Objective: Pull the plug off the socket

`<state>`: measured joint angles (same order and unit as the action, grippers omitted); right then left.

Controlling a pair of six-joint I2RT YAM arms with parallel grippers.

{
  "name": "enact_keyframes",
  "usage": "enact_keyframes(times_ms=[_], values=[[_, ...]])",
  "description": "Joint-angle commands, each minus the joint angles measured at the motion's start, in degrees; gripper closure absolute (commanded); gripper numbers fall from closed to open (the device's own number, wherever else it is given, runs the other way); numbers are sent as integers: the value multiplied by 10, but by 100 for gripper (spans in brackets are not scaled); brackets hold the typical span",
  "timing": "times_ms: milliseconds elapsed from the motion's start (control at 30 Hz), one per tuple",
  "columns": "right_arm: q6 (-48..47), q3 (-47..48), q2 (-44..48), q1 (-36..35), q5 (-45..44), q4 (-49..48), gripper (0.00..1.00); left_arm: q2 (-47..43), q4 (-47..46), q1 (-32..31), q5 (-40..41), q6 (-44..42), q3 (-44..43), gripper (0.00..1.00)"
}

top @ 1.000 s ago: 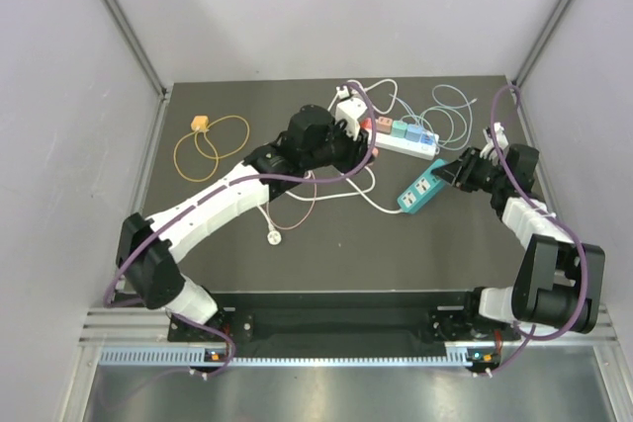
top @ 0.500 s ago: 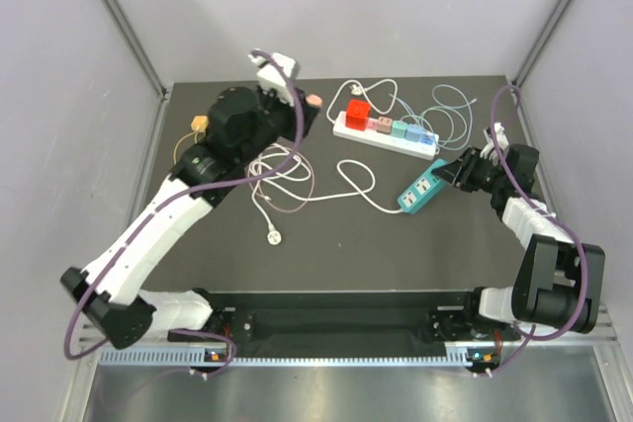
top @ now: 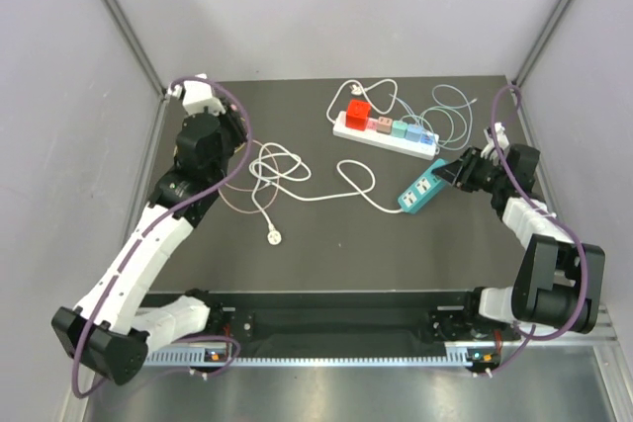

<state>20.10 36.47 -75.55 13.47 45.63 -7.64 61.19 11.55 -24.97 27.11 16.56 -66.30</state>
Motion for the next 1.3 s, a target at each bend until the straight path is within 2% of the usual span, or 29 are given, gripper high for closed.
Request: enact_keyframes(times_ms=[0,200,367,600,900,933,1033,1200,1267], values=[[-10,19,12,9,1,-40,100,-38,-67,45,53,92,62,100],[-9,18,9,9,4,-41,100,-21,-128,176,-29,171,147,100],[-9,18,9,9,5,-42,100,59,-211,266,-104,229,188,100],[-10,18,2,11,7,-43,100,189,-302,329,-163,261,192,100],[-11,18,-5,13,8,-43,100,351,-336,403,-268,295,140,100],[-12,18,-7,14,7,-43,100,377,-340,409,-302,298,134,99],[-13,18,-6,14,6,-42,100,426,-348,428,-336,309,114,94],[-16,19,-8,16,6,-41,100,476,-361,450,-414,309,79,57],[-15,19,-10,16,6,-41,100,475,-357,453,-427,298,72,50]])
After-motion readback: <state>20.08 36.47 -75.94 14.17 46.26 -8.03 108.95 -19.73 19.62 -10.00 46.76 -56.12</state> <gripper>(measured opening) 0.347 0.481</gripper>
